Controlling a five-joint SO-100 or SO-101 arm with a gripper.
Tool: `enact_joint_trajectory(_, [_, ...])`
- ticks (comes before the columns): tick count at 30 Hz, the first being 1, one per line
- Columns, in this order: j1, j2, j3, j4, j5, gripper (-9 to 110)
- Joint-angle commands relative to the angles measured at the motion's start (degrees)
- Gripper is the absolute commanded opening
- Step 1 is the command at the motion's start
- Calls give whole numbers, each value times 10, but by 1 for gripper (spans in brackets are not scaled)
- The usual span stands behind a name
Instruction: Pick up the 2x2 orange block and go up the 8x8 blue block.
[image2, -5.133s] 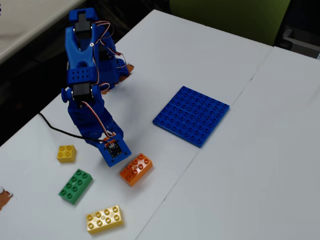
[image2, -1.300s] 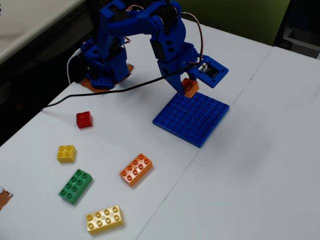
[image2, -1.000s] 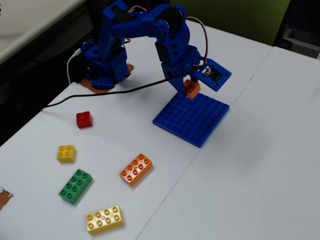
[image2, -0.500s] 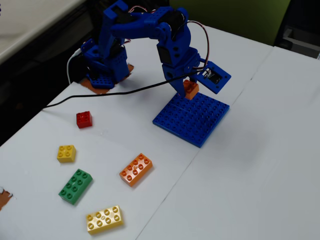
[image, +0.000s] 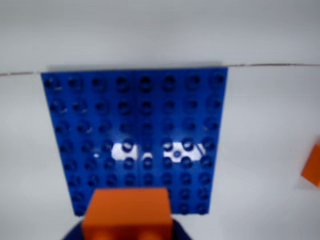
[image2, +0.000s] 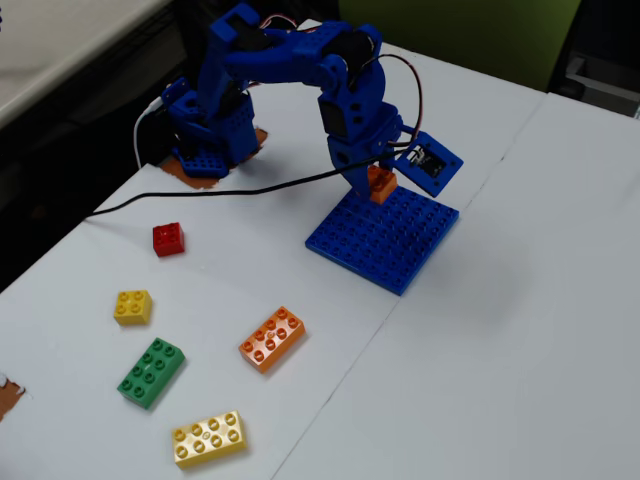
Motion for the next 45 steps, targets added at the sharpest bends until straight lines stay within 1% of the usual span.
enact_joint_trajectory(1, [-3,4,-14,0,-9,0])
enact_joint_trajectory(45, [6,4,-24,-24,16,0])
